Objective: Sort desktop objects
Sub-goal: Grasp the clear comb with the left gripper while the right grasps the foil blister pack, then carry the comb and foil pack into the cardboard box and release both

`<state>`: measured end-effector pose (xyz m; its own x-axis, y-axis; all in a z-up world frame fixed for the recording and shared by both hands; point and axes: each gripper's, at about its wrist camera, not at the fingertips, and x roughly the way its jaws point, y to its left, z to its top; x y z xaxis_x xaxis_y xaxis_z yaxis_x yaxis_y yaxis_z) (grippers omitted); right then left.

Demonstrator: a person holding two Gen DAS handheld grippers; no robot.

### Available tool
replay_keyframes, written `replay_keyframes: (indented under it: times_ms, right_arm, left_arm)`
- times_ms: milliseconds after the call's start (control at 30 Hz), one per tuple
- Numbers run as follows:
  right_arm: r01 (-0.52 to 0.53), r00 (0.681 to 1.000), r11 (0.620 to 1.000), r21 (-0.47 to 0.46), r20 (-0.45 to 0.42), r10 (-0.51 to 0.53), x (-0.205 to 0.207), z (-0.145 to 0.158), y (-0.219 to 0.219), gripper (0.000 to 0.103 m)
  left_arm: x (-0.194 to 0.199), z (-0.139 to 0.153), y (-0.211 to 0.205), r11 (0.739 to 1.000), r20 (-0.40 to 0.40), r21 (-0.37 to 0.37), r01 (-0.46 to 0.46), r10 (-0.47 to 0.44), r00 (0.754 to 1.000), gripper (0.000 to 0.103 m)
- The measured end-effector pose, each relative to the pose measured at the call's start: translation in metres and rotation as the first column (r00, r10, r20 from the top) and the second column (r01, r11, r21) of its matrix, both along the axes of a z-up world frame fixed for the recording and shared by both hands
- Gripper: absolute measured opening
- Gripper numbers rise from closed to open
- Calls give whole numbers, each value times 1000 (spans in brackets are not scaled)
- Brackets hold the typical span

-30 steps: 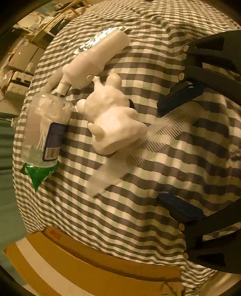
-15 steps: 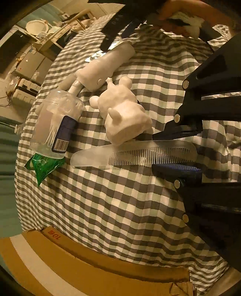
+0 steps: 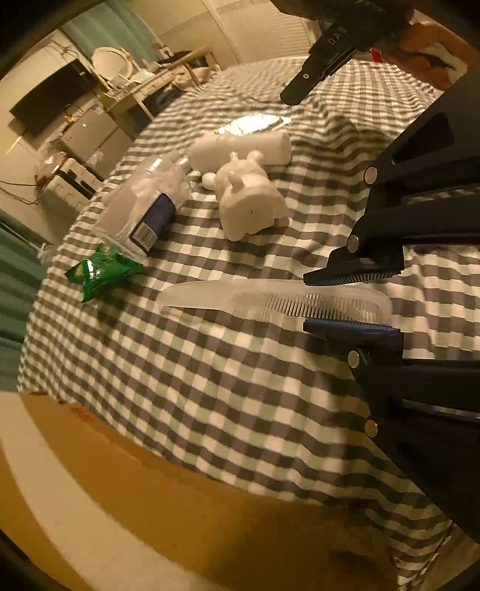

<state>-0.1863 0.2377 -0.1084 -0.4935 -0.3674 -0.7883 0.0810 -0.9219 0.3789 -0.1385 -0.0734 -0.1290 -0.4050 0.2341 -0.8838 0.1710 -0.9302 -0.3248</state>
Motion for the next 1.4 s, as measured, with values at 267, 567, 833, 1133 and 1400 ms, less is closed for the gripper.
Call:
replay_keyframes:
  times_ms: [267, 567, 833, 1133, 1400]
  right_arm:
    - [10, 999, 971, 238, -40, -1, -21, 16, 1, 65]
    - [-413, 887, 743, 526, 49, 459, -66, -4, -13, 65]
    - [-436, 890, 830, 347, 34, 454, -99, -31, -12, 73]
    - [-424, 905, 886, 188, 130, 406, -68, -42, 6, 93]
    - [-421, 907, 810, 408, 168, 386, -40, -52, -25, 92]
  left_arm:
    - [-1, 10, 24, 994, -33, -84, 71, -74, 997, 30]
    - [-19, -28, 31, 977, -35, -208, 36, -45, 998, 82]
    - [-21, -29, 35, 960, -129, -278, 20, -58, 990, 68]
    - [-19, -24, 22, 975, -115, -222, 23, -50, 992, 42]
    - [-12, -32, 46, 937, -114, -327, 127, -172, 978, 91]
